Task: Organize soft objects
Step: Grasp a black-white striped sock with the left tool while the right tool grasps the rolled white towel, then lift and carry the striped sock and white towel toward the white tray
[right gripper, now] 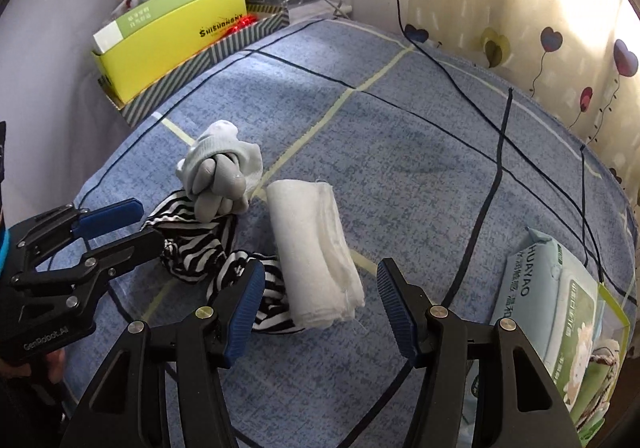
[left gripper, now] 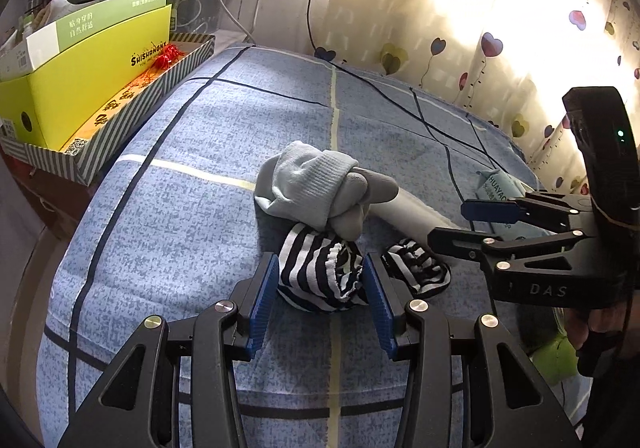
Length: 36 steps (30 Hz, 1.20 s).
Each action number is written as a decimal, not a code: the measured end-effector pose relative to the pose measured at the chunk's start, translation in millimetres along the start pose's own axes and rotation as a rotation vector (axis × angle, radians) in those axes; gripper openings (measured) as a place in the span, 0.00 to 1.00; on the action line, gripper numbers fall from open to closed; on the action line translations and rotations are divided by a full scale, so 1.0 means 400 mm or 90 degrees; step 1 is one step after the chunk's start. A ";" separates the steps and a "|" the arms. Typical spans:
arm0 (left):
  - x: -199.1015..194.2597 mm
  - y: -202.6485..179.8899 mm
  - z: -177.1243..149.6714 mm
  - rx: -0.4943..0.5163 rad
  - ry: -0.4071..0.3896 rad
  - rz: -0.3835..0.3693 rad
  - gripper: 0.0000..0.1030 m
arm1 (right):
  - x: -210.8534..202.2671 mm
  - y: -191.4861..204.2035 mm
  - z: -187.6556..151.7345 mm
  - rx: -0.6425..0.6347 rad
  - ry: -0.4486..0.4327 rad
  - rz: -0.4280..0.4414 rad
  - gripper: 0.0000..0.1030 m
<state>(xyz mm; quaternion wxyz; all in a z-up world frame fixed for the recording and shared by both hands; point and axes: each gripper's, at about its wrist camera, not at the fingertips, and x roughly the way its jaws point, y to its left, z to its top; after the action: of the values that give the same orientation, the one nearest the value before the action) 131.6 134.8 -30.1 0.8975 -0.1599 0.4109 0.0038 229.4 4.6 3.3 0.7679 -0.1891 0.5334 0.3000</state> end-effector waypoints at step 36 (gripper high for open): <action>-0.151 -0.109 -0.017 0.033 -0.089 -0.024 0.09 | -0.259 -0.030 -0.162 0.045 -0.168 0.039 0.21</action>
<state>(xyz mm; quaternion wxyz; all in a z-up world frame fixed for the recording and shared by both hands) 92.5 98.9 22.7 0.9277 -0.1437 0.3443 -0.0122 165.7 -70.9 76.4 0.8281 -0.1041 0.4436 0.3264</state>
